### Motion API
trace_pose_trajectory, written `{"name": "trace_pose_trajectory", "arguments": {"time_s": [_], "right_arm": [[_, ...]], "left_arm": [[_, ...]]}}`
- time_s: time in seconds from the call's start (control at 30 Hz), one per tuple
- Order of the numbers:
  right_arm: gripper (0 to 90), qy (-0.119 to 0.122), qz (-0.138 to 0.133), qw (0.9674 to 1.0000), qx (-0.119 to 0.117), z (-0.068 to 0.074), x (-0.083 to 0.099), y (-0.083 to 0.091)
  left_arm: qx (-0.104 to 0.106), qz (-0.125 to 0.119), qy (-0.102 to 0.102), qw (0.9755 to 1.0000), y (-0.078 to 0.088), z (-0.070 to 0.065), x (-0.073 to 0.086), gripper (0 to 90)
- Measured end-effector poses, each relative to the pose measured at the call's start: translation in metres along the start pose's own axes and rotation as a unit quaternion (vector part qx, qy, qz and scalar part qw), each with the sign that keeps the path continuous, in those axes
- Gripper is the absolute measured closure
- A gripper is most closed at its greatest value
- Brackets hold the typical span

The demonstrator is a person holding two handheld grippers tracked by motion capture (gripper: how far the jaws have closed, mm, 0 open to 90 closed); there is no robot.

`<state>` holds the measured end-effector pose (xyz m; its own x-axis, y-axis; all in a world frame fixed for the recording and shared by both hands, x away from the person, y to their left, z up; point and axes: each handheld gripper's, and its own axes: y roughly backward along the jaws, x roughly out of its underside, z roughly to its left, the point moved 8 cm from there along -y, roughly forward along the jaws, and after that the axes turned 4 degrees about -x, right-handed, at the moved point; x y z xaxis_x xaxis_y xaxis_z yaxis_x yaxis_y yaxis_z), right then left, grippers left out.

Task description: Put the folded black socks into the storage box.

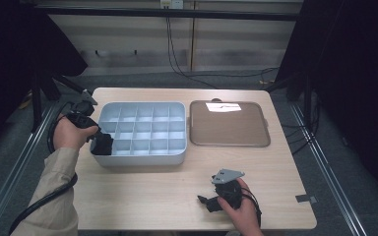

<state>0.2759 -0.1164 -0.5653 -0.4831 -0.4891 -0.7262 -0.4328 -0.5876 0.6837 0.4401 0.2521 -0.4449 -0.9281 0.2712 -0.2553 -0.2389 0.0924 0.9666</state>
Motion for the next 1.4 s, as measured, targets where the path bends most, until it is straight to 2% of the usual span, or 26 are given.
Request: {"name": "trace_pose_trajectory", "arguments": {"time_s": [0.33,0.63,0.87,1.13,1.4], "right_arm": [[13.3,-0.002,0.001,1.0000,0.000,0.000,0.000,0.000],[13.3,-0.002,0.001,1.0000,0.000,0.000,0.000,0.000],[13.3,-0.002,0.001,1.0000,0.000,0.000,0.000,0.000],[13.2,-0.002,0.001,1.0000,-0.001,0.000,0.000,0.000],[13.2,-0.002,0.002,1.0000,-0.001,0.000,0.000,0.000]], "left_arm": [[0.005,0.000,-0.001,1.0000,0.015,0.001,-0.003,68.9],[0.006,0.005,-0.004,1.0000,0.020,-0.002,-0.007,74.1],[0.009,0.009,-0.005,0.9999,0.019,-0.005,-0.007,78.5],[0.013,0.022,-0.011,0.9996,0.018,-0.005,-0.006,90.0],[0.018,0.033,-0.003,0.9993,0.012,-0.005,-0.004,90.0]]}}
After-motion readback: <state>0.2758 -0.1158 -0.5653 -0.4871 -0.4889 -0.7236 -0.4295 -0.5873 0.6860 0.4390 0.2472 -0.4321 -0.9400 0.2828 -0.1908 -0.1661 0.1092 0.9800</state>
